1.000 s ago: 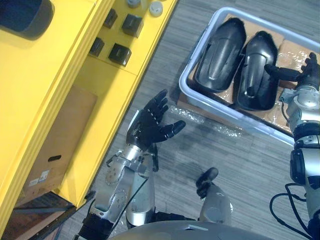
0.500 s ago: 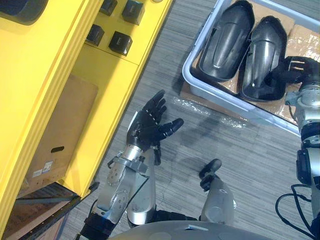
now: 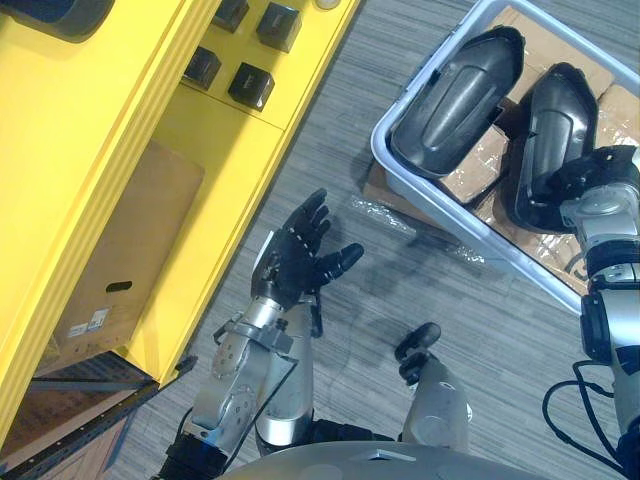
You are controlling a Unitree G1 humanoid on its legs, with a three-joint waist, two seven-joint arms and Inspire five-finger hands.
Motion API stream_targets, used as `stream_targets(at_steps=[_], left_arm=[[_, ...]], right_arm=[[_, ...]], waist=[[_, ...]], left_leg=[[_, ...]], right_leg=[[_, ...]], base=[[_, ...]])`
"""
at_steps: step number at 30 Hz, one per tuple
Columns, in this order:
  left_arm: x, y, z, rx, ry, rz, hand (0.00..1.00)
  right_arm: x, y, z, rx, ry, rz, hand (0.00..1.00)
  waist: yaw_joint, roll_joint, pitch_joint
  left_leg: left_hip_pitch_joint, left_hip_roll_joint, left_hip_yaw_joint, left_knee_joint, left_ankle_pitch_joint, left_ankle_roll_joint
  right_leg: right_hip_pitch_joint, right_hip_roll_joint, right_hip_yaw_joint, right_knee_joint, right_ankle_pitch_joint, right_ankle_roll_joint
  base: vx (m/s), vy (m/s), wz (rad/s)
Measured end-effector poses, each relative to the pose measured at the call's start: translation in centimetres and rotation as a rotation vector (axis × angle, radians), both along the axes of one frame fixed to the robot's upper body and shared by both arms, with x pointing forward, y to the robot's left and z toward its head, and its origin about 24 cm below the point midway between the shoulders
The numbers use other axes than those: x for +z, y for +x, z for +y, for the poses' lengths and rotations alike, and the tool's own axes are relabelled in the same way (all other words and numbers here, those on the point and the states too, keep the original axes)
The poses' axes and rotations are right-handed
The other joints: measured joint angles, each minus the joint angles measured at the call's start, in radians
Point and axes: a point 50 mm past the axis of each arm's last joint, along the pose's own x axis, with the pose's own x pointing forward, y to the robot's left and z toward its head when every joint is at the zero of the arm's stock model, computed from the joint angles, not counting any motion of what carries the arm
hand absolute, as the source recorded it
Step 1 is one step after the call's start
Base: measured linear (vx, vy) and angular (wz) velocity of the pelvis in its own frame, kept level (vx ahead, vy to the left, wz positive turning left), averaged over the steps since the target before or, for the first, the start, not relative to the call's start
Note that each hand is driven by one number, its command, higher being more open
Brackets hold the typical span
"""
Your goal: Walk over and take three plastic housings, then place them on the shelf
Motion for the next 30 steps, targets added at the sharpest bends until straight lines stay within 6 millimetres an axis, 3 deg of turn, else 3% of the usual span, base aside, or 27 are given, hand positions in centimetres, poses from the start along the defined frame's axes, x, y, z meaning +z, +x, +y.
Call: stream_targets(at_steps=[9,14,17,23,25,30], left_arm=[[0.0,-0.1,0.1,-0.001,0.001,-0.001,1.0],[0.2,-0.6,0.6,0.022,-0.003,-0.007,1.0],[1.2,-0.5,0.8,0.032,-0.01,-0.051,1.0],[2.5,-0.7,0.7,0.005,-0.016,-0.117,1.0],[2.9,-0.6,0.6,-0.019,-0.014,-0.135,1.0],[2.0,-0.3,-0.4,-0.101,-0.02,-0.031,1.0]], right_arm=[[-0.8,-1.5,-0.9,-0.19,-0.076,-0.005,0.0],[2.0,-1.3,0.0,-0.217,-0.2,-0.176,0.0],[4.0,-1.3,0.8,-0.209,-0.267,-0.333,0.0],[5.3,-3.4,2.4,-0.133,-0.429,-0.537,0.0],[4.5,-3.8,4.2,-0.058,-0.476,-0.576,0.0],[-0.6,-4.6,8.5,0.07,-0.416,-0.564,0.0]], waist=[[-0.009,-0.008,0.003],[-0.057,-0.016,0.007],[-0.065,-0.033,0.016],[-0.083,-0.054,0.006],[-0.089,-0.076,-0.013],[-0.112,-0.126,-0.134]], left_leg=[[0.038,-0.003,0.018,-0.075,0.051,-0.004],[0.068,0.001,0.042,-0.097,0.056,-0.006],[0.099,0.011,0.063,-0.112,0.059,-0.011],[0.202,-0.007,0.071,-0.2,0.079,-0.024],[0.248,-0.012,0.084,-0.248,0.095,-0.03],[0.337,-0.019,0.119,-0.353,0.124,-0.048]], right_leg=[[-0.007,0.005,0.015,-0.006,0.01,0.009],[-0.003,0.01,0.036,-0.015,0.017,0.012],[0.012,0.023,0.052,-0.035,0.029,0.009],[0.09,0.024,0.032,-0.066,0.029,0.011],[0.116,0.028,0.032,-0.084,0.03,0.015],[0.161,0.049,0.035,-0.139,0.038,0.027]], base=[[-0.05,-0.019,-0.04],[0.0,-0.014,-0.14],[0.01,-0.014,-0.2],[0.01,-0.002,0.02],[0.04,-0.01,-0.08],[0.09,-0.032,-0.14]])
